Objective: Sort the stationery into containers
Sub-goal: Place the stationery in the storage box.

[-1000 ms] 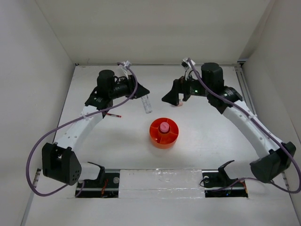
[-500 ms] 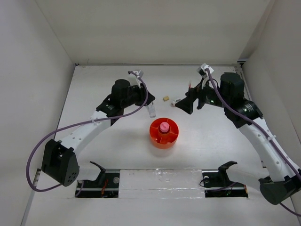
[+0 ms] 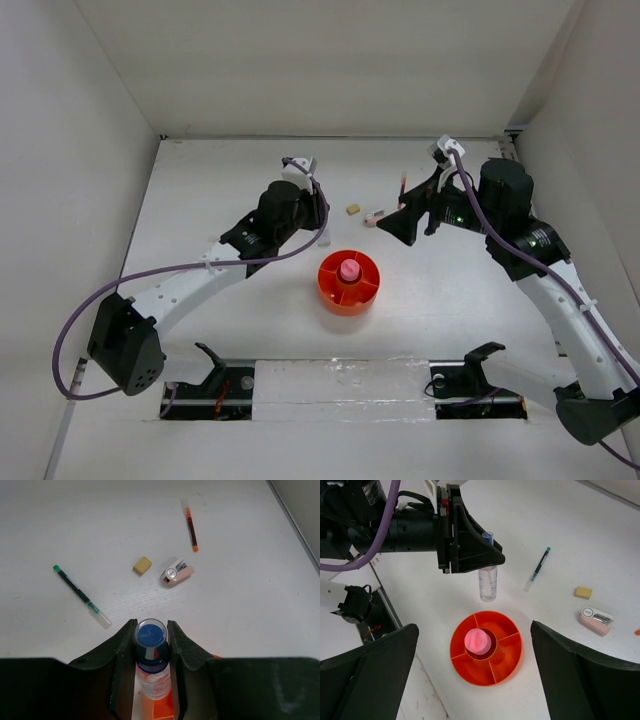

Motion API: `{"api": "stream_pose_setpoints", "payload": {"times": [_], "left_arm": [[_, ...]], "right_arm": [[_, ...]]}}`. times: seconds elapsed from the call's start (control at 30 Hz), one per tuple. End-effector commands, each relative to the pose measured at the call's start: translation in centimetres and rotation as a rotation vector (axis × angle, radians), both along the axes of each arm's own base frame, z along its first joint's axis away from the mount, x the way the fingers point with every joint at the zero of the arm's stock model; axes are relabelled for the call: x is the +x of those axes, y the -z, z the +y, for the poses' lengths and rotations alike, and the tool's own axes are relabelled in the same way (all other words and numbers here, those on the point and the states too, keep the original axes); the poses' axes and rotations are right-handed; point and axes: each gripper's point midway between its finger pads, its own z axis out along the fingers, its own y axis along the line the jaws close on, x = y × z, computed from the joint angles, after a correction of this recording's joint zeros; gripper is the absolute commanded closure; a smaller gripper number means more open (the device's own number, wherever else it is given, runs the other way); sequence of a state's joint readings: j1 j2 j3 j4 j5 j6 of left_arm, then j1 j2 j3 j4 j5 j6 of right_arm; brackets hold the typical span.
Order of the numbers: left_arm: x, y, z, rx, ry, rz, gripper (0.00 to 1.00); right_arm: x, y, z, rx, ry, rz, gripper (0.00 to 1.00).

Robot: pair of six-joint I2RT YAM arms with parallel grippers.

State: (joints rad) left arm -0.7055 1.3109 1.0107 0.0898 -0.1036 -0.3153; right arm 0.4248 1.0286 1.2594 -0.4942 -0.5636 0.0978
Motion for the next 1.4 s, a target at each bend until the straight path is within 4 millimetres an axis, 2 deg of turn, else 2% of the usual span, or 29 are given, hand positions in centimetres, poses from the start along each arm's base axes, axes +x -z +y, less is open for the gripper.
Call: {"api": "stream_pose_setpoints", "payload": {"times": [0.0, 0.23, 0.3, 0.33, 0.37, 0.4, 0.47, 0.57, 1.03, 1.13, 1.37], "left_arm": [[0.5, -2.9, 0.5, -0.036, -0.033, -0.074, 1.00], [-0.2, -3.1, -0.6, -0.053, 0.042, -0.075, 1.00], [-0.7, -2.6, -1.1, -0.064, 0.057, -0.054, 1.00], [-1.2, -1.6, -1.8, -0.050, 0.077, -0.036, 1.00], [-1.1, -1.4, -1.4, -0.021, 0.021, -0.045, 1.00], [-2.3, -0.8, -3.0, 0.017, 0.056, -0.048, 1.00], [-2.8, 0.3, -3.4, 0.057, 0.046, -0.034, 1.00], [-2.9, 0.9, -3.4, 0.047, 0.037, -0.013, 1.00], [-2.4, 0.7, -3.1, 0.065, 0.011, -0.027, 1.00], [-2.2, 1.7, -3.1, 0.082, 0.004, -0.017, 1.00], [-1.9, 2.2, -3.4, 0.085, 0.004, -0.015, 1.00]], "right_arm": [[0.0, -1.7, 0.0, 0.034, 0.000, -0.065, 0.00], [0.0, -1.7, 0.2, 0.045, -0.007, -0.065, 0.00], [0.1, -2.0, 0.2, 0.049, -0.007, -0.075, 0.00], [0.1, -1.5, 0.3, 0.051, -0.005, -0.056, 0.00], [0.2, -1.3, 0.4, 0.058, -0.003, -0.049, 0.00], [0.3, -1.6, 0.4, 0.063, -0.003, -0.060, 0.00], [0.4, -1.4, 0.5, 0.068, -0.002, -0.052, 0.00], [0.2, -1.3, 0.8, 0.087, -0.007, -0.049, 0.00], [0.0, -0.8, 0.9, 0.095, -0.015, -0.046, 0.00], [0.0, -0.8, 0.9, 0.095, -0.015, -0.046, 0.00], [0.1, -0.5, 1.1, 0.098, -0.024, -0.047, 0.00]]}}
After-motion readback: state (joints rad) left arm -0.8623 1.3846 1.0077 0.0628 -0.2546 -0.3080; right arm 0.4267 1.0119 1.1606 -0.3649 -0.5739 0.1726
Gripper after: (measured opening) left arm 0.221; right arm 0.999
